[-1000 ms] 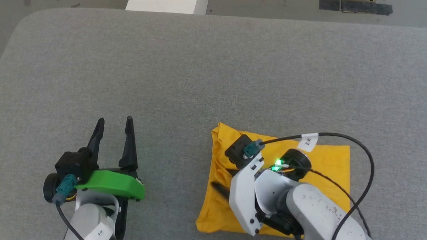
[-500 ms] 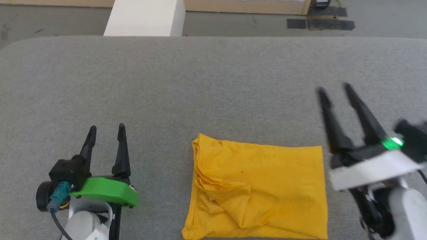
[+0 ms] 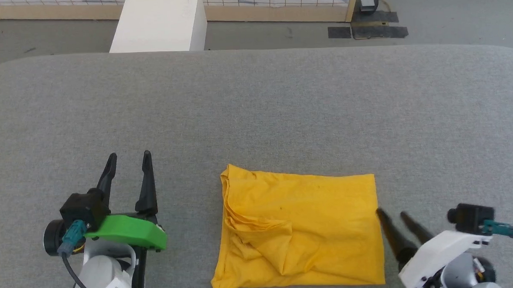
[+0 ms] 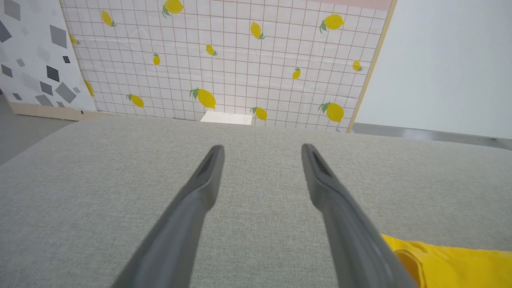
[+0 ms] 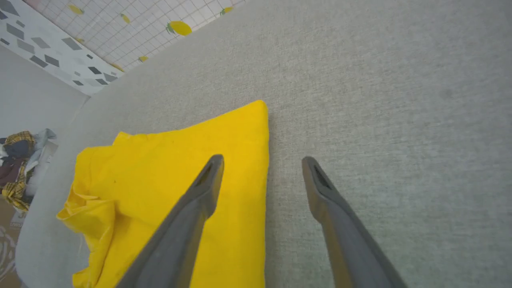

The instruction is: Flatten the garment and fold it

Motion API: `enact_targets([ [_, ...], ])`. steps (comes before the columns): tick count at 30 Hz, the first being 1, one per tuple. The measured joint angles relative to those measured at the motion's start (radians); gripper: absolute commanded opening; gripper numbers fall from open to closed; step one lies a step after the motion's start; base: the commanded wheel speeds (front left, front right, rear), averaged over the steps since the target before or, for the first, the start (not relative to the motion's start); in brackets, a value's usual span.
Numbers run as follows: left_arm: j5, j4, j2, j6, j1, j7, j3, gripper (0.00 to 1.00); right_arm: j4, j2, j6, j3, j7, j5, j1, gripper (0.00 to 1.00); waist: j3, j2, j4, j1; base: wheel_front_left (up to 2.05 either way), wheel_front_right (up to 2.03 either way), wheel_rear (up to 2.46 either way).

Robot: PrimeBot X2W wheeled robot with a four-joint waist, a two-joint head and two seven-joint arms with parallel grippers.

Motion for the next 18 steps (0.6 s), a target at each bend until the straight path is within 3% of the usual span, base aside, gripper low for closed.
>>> enact_targets([
  [6,0.000,0.008,-0.001,-0.005,0.000,0.000,-0.003,1.00,0.093,0.000,0.000,0.041,0.097,0.089,-0.008,1.00,0.001,0.0000,0.014,0.0000,0.00,0.00,0.00],
  [12,0.000,0.013,-0.005,-0.006,0.002,0.000,-0.006,1.00,0.165,-0.003,0.000,0.065,0.163,0.090,-0.072,1.00,0.000,0.0000,0.030,-0.0001,0.00,0.00,0.00],
  [13,0.000,0.014,-0.005,-0.008,0.002,0.000,-0.006,1.00,0.171,-0.004,0.000,0.069,0.171,0.089,-0.081,0.84,0.000,0.0000,0.033,-0.0001,0.00,0.00,0.00],
  [14,0.000,0.016,-0.005,-0.008,0.002,0.000,-0.006,1.00,0.176,-0.004,0.000,0.072,0.174,0.086,-0.088,0.48,-0.001,0.0000,0.036,-0.0001,0.00,0.00,0.00],
  [15,0.000,0.017,-0.006,-0.008,0.002,0.000,-0.006,1.00,0.181,-0.004,0.000,0.073,0.179,0.079,-0.092,0.34,-0.002,0.0000,0.037,-0.0001,0.00,0.00,0.00],
  [16,0.000,0.018,-0.006,-0.008,0.003,0.000,-0.006,1.00,0.183,-0.004,0.000,0.076,0.185,0.067,-0.098,0.13,-0.004,0.0000,0.039,-0.0001,0.00,0.00,0.00],
  [17,0.000,0.019,-0.006,-0.008,0.004,0.000,-0.006,1.00,0.182,-0.004,0.000,0.077,0.185,0.056,-0.100,0.00,-0.005,0.0000,0.040,-0.0001,0.00,0.00,0.00],
  [18,0.000,0.018,-0.006,-0.008,0.006,0.000,-0.006,1.00,0.181,-0.003,0.000,0.079,0.186,0.044,-0.101,0.00,-0.006,0.0000,0.040,-0.0001,0.00,0.00,0.00],
])
